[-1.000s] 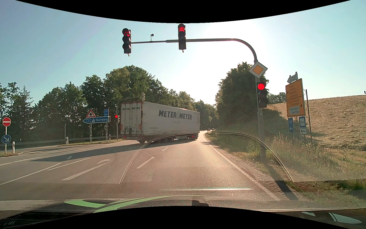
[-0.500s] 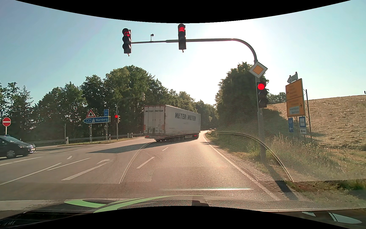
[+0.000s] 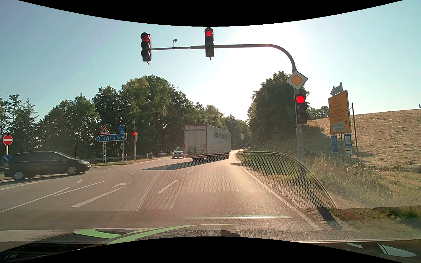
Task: Follow the waypoints while adhering to traffic rules and regulations
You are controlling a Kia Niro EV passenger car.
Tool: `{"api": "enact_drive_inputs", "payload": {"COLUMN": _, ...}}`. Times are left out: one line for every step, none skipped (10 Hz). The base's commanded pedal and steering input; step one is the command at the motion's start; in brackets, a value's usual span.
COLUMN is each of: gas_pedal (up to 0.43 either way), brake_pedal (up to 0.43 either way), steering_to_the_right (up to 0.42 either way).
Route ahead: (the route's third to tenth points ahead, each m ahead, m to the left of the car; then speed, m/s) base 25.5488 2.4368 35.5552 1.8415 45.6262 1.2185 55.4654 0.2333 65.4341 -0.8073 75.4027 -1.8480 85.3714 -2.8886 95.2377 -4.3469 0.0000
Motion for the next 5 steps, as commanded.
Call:
{"api": "enact_drive_inputs", "payload": {"gas_pedal": 0.0, "brake_pedal": 0.274, "steering_to_the_right": 0.004}}
{"api": "enact_drive_inputs", "payload": {"gas_pedal": 0.0, "brake_pedal": 0.274, "steering_to_the_right": 0.004}}
{"api": "enact_drive_inputs", "payload": {"gas_pedal": 0.0, "brake_pedal": 0.274, "steering_to_the_right": 0.004}}
{"api": "enact_drive_inputs", "payload": {"gas_pedal": 0.0, "brake_pedal": 0.274, "steering_to_the_right": 0.004}}
{"api": "enact_drive_inputs", "payload": {"gas_pedal": 0.0, "brake_pedal": 0.274, "steering_to_the_right": 0.004}}
